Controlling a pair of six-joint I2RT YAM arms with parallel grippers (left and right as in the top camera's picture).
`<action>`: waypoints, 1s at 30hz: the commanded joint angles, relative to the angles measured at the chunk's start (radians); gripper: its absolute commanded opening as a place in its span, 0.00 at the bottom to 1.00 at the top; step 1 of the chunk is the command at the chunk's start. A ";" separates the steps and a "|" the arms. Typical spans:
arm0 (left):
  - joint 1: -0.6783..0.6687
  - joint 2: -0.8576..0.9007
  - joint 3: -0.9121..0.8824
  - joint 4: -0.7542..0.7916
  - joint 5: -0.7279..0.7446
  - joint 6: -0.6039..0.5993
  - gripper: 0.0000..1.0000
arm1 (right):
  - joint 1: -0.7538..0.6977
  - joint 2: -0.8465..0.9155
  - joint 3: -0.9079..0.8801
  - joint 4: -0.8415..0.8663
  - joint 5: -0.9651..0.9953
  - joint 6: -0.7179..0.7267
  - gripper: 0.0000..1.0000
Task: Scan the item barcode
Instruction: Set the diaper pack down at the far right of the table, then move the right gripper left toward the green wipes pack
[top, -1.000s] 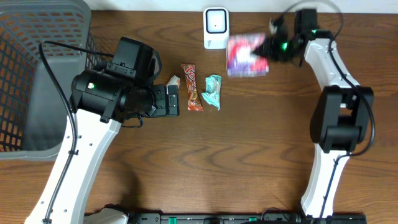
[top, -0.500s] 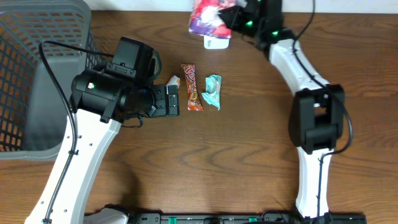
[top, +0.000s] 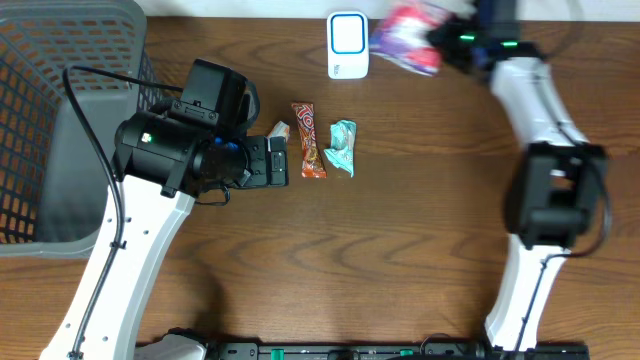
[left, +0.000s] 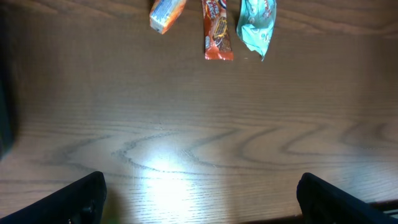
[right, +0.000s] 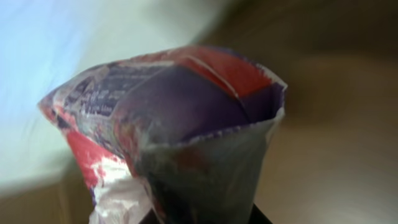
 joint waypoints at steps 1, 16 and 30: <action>0.003 -0.003 0.004 -0.003 0.005 0.006 0.98 | -0.126 -0.074 0.007 -0.126 0.095 0.211 0.01; 0.003 -0.003 0.004 -0.003 0.005 0.006 0.98 | -0.371 -0.043 -0.040 -0.199 0.238 0.390 0.12; 0.003 -0.003 0.004 -0.003 0.005 0.006 0.98 | -0.257 -0.043 -0.040 -0.084 -0.111 -0.016 0.97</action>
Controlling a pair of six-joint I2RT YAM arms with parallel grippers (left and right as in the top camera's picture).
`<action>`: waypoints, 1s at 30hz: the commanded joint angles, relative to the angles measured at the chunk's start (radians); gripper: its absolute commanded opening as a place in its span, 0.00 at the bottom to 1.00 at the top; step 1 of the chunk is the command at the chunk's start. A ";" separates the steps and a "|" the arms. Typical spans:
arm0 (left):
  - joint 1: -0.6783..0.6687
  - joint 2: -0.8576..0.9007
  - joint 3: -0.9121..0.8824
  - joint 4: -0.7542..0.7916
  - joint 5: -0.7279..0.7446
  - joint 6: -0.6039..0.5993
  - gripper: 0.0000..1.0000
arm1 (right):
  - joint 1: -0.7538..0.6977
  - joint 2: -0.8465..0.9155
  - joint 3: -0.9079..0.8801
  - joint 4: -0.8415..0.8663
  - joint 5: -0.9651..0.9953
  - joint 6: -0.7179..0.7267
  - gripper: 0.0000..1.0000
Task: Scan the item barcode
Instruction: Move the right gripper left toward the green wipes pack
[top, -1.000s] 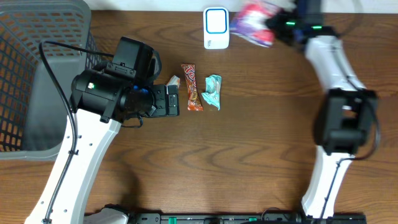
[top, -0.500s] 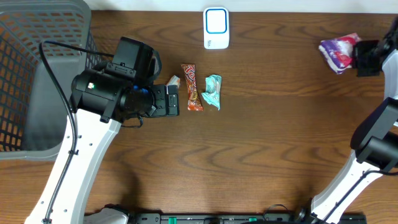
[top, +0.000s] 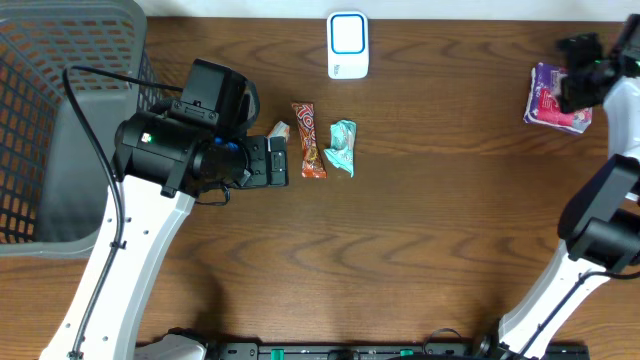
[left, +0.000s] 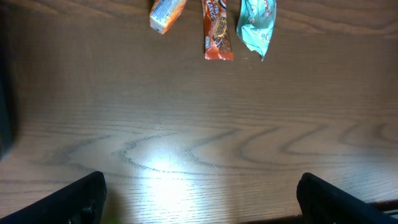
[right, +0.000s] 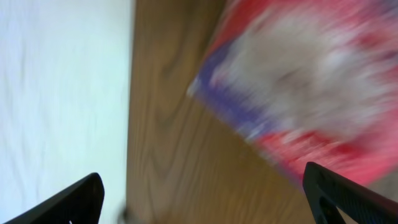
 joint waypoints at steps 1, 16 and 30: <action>0.003 -0.003 0.004 -0.003 0.005 0.006 0.98 | 0.082 -0.002 -0.004 0.016 -0.263 -0.309 0.97; 0.003 -0.003 0.004 -0.003 0.005 0.006 0.98 | 0.470 -0.002 -0.004 -0.260 -0.291 -0.769 0.87; 0.003 -0.003 0.004 -0.003 0.005 0.006 0.98 | 0.863 -0.002 -0.005 -0.363 0.440 -0.694 0.80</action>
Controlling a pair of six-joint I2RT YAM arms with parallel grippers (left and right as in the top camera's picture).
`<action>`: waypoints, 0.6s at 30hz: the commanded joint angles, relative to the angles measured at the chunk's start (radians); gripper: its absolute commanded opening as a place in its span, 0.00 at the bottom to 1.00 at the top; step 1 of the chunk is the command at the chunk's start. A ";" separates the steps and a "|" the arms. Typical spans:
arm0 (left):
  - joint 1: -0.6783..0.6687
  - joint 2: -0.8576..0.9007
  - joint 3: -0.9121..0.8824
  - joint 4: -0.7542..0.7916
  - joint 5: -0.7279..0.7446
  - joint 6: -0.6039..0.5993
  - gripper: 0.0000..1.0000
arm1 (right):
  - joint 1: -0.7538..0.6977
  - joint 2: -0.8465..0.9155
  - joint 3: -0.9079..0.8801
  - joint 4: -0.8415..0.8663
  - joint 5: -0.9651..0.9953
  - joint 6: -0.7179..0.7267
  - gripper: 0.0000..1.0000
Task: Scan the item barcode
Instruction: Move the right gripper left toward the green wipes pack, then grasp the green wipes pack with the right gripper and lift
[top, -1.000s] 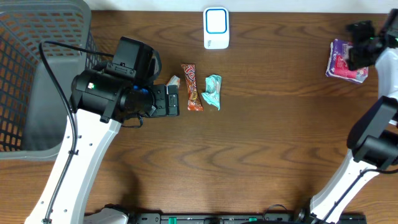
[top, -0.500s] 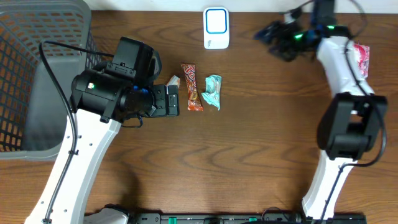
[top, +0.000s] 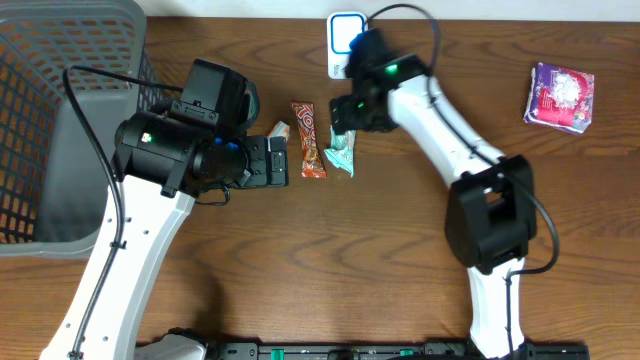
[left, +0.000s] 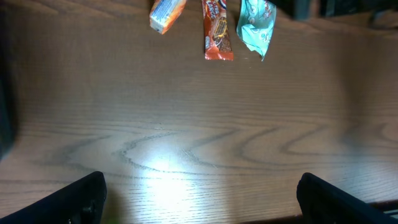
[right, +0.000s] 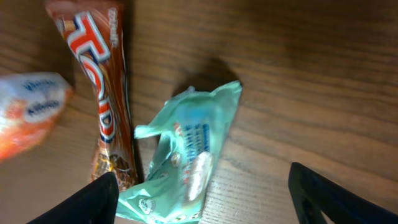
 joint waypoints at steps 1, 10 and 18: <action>0.003 -0.003 0.004 -0.003 0.005 0.006 0.98 | 0.038 0.000 -0.003 -0.006 0.199 0.042 0.80; 0.003 -0.003 0.004 -0.003 0.005 0.006 0.98 | 0.031 0.002 -0.072 -0.006 0.107 0.086 0.80; 0.003 -0.003 0.004 -0.003 0.005 0.006 0.98 | -0.053 0.002 -0.220 0.216 -0.324 0.011 0.75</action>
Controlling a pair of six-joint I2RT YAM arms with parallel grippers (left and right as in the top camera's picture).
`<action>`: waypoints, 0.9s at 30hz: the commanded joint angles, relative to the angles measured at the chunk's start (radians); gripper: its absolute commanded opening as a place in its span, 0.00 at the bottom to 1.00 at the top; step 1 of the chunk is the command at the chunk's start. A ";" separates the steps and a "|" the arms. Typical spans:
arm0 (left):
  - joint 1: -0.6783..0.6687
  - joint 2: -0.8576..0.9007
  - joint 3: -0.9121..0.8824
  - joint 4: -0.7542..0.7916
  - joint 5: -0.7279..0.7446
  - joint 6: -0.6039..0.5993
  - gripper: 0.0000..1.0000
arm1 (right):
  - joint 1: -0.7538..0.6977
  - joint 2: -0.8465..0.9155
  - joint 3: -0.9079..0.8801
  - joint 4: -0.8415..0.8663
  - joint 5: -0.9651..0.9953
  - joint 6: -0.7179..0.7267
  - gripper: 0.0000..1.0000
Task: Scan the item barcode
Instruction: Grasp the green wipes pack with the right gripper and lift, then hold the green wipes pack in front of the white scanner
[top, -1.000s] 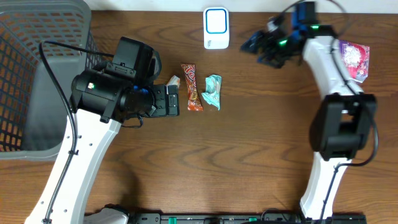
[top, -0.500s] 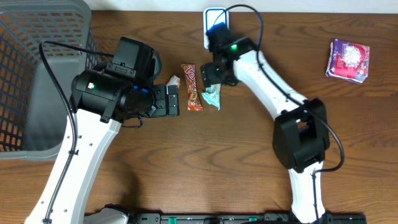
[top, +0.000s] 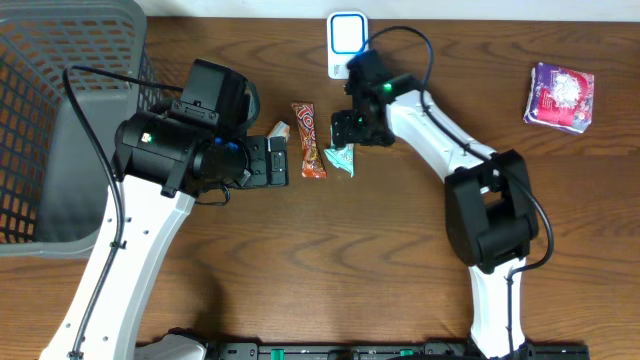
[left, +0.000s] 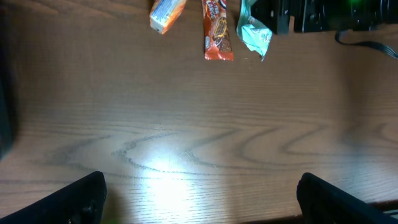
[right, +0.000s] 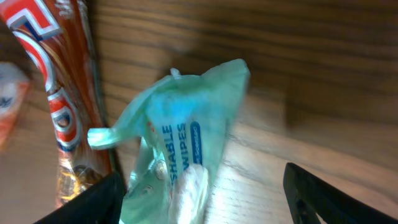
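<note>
A teal wipes packet (right: 177, 155) lies on the wooden table, and my right gripper (right: 202, 202) stands open low over it with one finger on each side. In the overhead view the right gripper (top: 357, 128) covers the top of the teal packet (top: 343, 160). The white and blue scanner (top: 348, 45) stands at the table's far edge. A purple packet (top: 560, 94) lies at the far right. My left gripper (left: 199, 202) is open over bare wood, holding nothing.
An orange candy bar (top: 308, 140) and a small orange and white packet (top: 279, 130) lie just left of the teal packet. A grey mesh basket (top: 30, 200) fills the far left. The left arm's black head (top: 200, 145) sits beside the items.
My right gripper has come down closer to the teal packet, which now fills more of the right wrist view. The left arm and the other items have not moved.
My right gripper held the purple packet up beside the scanner. Then it was open by that packet at the table's far right, where the packet still lies. Then it hung open over the teal packet, and now sits lower around it.
</note>
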 joint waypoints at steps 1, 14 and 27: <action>0.003 -0.003 0.004 -0.004 0.005 0.006 0.98 | -0.026 0.002 -0.053 0.053 -0.224 -0.027 0.73; 0.003 -0.003 0.004 -0.004 0.005 0.006 0.98 | -0.028 0.002 -0.102 0.100 -0.224 -0.019 0.44; 0.003 -0.003 0.004 -0.004 0.005 0.006 0.98 | 0.005 -0.009 -0.119 0.166 -0.182 -0.019 0.01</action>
